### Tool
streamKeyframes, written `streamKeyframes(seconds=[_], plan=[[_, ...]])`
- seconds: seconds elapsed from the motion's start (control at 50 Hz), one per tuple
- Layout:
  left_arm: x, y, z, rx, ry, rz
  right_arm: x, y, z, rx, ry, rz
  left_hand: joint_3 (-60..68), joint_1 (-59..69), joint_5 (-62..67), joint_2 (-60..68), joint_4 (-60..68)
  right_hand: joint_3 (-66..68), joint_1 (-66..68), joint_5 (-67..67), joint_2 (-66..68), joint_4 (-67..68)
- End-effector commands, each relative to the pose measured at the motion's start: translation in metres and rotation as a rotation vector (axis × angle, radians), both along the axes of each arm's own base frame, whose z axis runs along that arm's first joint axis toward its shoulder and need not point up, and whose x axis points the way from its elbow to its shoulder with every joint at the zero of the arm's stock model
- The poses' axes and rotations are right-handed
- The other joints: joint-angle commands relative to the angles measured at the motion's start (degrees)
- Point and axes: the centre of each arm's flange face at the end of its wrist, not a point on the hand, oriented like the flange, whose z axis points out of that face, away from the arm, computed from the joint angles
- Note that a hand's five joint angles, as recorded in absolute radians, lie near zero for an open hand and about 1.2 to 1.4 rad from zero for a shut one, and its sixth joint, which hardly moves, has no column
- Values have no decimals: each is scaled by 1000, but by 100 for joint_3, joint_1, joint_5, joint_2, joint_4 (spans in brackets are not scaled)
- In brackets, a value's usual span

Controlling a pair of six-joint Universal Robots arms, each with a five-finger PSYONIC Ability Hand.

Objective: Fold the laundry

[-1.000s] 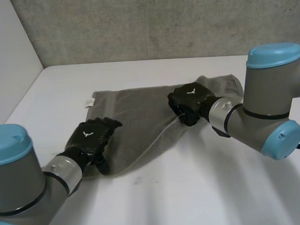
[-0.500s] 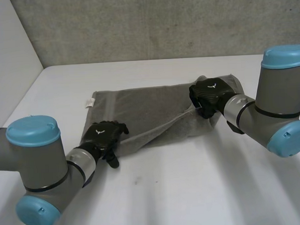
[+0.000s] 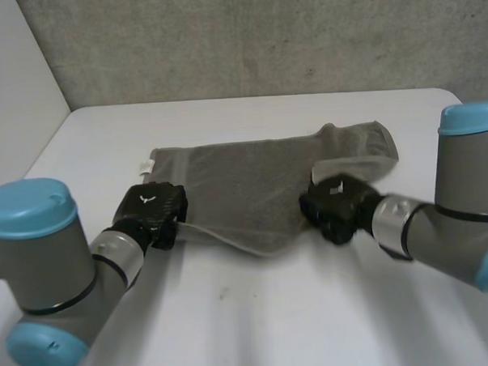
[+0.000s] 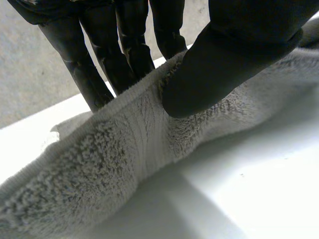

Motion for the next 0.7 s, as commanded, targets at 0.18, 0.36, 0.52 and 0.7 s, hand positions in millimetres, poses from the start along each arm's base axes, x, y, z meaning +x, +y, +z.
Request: streamKeyframes(seconds=[0.18, 0.36, 0.52, 0.7], plan=[[11, 20, 6, -60, -103, -36, -6, 31, 32, 131, 43, 92, 1047, 1240, 1087, 1038, 1045, -2258, -1027, -2127, -2205, -2335], [11, 23, 3, -48, -109, -43, 1, -17, 39, -66, 15, -36, 1047, 1240, 1087, 1038, 1045, -3498, -2267, -3366, -3445, -3575], [12, 26, 1, -40, -116, -44, 7, -42, 27, -141, 78, -35, 1047, 1240, 1087, 1038, 1045, -3263, -2031, -3131, -3209, -3339], [13, 26, 1, -40, -116, -41, 15, -53, 1, -217, 171, 37, 1047, 1240, 1087, 1038, 1045, -3044, -1812, -2912, -2991, -3121]])
